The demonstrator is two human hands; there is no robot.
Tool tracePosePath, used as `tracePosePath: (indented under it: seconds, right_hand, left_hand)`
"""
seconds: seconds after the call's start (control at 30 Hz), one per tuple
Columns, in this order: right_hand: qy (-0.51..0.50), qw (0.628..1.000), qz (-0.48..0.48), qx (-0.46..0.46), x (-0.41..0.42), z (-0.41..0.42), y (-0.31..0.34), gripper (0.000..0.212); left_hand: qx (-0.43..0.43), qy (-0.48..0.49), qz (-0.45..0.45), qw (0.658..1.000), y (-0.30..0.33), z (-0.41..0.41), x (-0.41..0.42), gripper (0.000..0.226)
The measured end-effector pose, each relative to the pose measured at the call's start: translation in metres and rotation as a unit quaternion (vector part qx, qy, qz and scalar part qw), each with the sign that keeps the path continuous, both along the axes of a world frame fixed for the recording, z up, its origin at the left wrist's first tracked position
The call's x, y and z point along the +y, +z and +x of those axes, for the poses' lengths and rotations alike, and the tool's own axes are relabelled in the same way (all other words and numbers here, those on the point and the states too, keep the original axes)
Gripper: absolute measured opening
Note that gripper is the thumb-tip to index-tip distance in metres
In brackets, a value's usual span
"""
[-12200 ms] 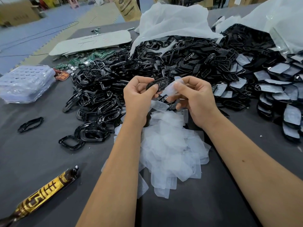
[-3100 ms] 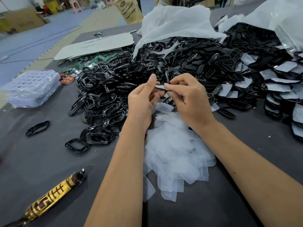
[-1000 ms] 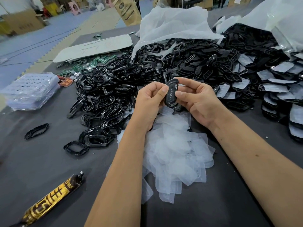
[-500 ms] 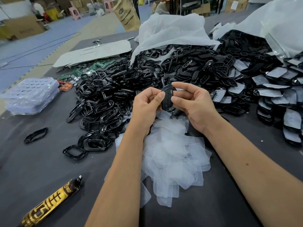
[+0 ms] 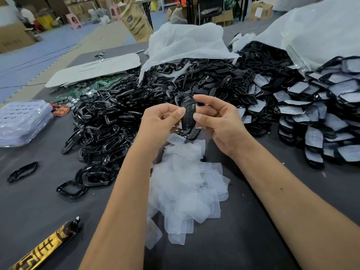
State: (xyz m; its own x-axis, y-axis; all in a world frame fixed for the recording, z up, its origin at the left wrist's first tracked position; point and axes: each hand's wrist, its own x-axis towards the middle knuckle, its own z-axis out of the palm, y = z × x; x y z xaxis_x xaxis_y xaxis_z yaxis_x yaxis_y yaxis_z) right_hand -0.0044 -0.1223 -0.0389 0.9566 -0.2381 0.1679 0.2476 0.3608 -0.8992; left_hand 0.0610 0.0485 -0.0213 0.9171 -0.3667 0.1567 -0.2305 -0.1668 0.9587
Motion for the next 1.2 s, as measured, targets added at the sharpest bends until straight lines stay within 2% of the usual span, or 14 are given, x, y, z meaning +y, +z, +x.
tracePosePath:
  seconds: [0.1,0.17,0.3,0.37,0.47,0.53,0.6,0.67,0.73,0.87,0.97,1.0,1.1,1.2]
  right_hand:
    - [-0.096,0.987,-0.129,-0.01,-0.013,-0.008,0.009,0.038]
    - [-0.168,0.956,-0.239,-0.013,-0.026,-0.016,0.016,0.035]
    - [-0.281,0.812,-0.51,-0.033,-0.068,-0.038,0.029,0.035]
    - [-0.313,0.756,-0.574,-0.018,-0.091,-0.049,0.033,0.035]
    - [-0.35,0.705,-0.615,0.043,-0.125,-0.064,0.037,0.035]
    - [-0.324,0.658,-0.669,0.125,-0.143,-0.071,0.037,0.033]
    - [-0.258,0.62,-0.713,0.201,-0.151,-0.073,0.037,0.029]
    - [-0.226,0.621,-0.716,0.226,-0.151,-0.073,0.04,0.032]
    - [-0.238,0.642,-0.696,0.215,-0.149,-0.071,0.047,0.039]
    - [-0.275,0.679,-0.661,0.164,-0.13,-0.053,0.054,0.041]
    - [-0.215,0.691,-0.678,0.132,-0.099,-0.027,0.047,0.04]
    - [-0.188,0.686,-0.691,0.124,-0.088,-0.018,0.043,0.038]
    - [-0.128,0.664,-0.727,0.116,-0.062,0.007,0.033,0.029]
    - [-0.096,0.611,-0.769,0.163,-0.054,0.023,0.026,0.035]
  left_hand:
    - [-0.023,0.002,0.045,0.999,0.016,0.003,-0.019,0.01]
    - [-0.039,-0.003,0.076,0.996,0.021,0.0,-0.042,0.016]
    - [-0.097,-0.1,0.116,0.983,0.022,-0.026,-0.109,0.039]
    - [-0.146,-0.12,0.143,0.971,0.022,-0.041,-0.142,0.054]
    - [-0.178,-0.154,0.221,0.946,0.018,-0.055,-0.182,0.067]
    - [-0.192,-0.16,0.264,0.932,0.013,-0.063,-0.198,0.065]
    - [-0.224,-0.145,0.244,0.932,0.009,-0.069,-0.203,0.045]
    - [-0.219,-0.114,0.185,0.951,0.005,-0.073,-0.201,0.032]
    - [-0.184,-0.074,0.152,0.968,0.002,-0.072,-0.196,0.036]
    - [-0.174,0.004,0.163,0.971,0.001,-0.056,-0.172,0.034]
    - [-0.175,0.037,0.197,0.964,-0.001,-0.048,-0.15,0.022]
    - [-0.182,0.045,0.209,0.96,-0.002,-0.048,-0.143,0.012]
    - [-0.171,0.083,0.223,0.956,-0.002,-0.042,-0.119,0.008]
    - [-0.13,0.132,0.221,0.958,0.0,-0.03,-0.092,0.022]
